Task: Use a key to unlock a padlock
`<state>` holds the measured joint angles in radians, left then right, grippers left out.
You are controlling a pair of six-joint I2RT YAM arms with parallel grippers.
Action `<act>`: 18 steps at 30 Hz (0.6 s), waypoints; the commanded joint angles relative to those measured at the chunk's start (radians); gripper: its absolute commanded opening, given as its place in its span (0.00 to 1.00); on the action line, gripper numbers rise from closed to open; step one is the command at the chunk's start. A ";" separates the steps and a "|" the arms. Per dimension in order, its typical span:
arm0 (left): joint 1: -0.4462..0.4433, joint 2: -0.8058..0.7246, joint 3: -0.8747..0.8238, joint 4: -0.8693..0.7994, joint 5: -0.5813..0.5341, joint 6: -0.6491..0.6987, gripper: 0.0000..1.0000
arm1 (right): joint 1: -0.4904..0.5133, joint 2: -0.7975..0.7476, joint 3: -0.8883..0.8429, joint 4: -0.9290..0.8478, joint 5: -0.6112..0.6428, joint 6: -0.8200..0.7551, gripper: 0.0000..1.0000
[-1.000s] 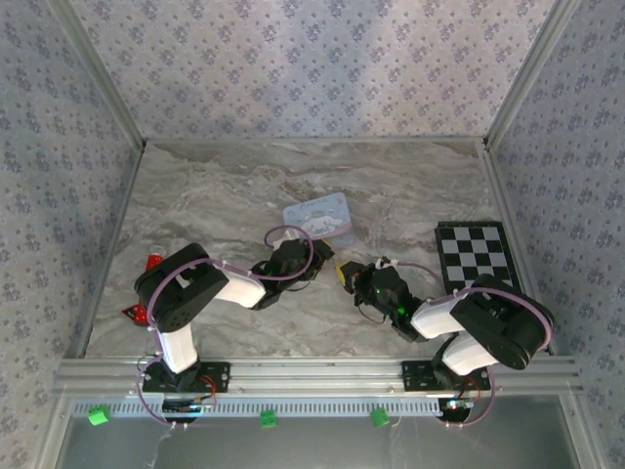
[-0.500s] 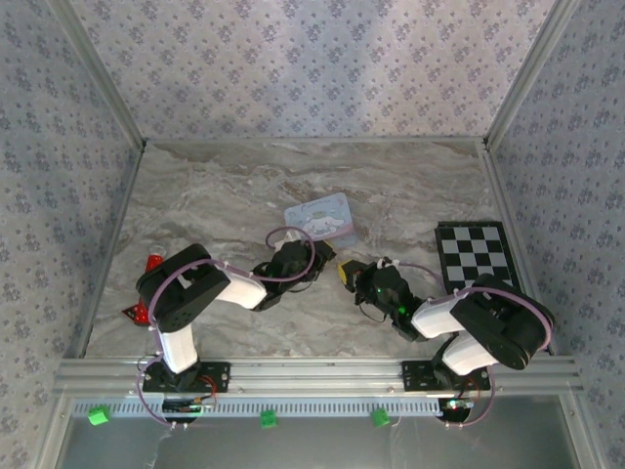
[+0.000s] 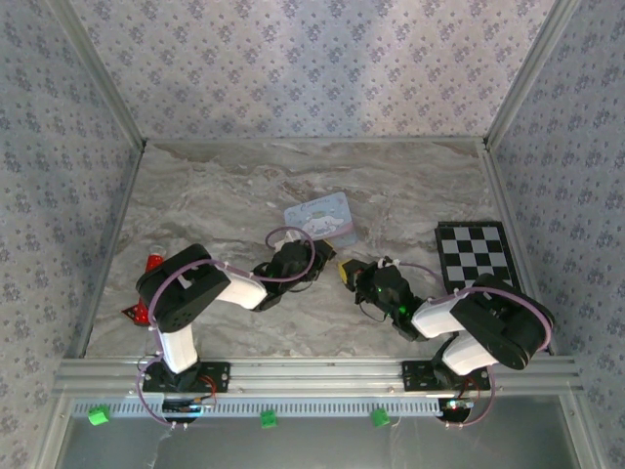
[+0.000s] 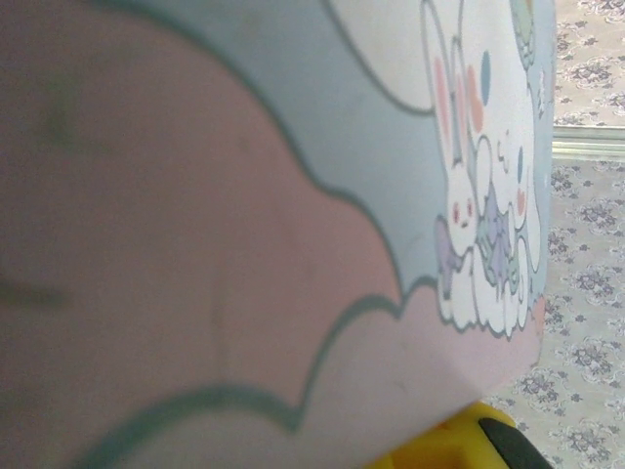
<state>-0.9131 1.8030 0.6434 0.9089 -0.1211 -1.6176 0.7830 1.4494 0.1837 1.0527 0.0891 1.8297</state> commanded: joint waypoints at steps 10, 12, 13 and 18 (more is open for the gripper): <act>-0.028 0.007 0.038 0.093 0.027 -0.011 0.00 | -0.023 0.068 0.039 0.049 -0.063 0.008 0.00; -0.029 0.009 0.041 0.093 0.028 -0.009 0.00 | -0.022 0.083 0.043 0.064 -0.072 0.006 0.00; -0.029 0.009 0.040 0.093 0.027 -0.008 0.00 | -0.022 0.090 0.044 0.073 -0.075 0.005 0.00; -0.029 0.006 0.040 0.091 0.028 -0.005 0.00 | -0.026 0.105 0.046 0.087 -0.080 0.005 0.00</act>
<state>-0.9127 1.8088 0.6434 0.9043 -0.1360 -1.6173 0.7589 1.5356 0.2047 1.1267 0.0292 1.8366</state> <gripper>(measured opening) 0.159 0.051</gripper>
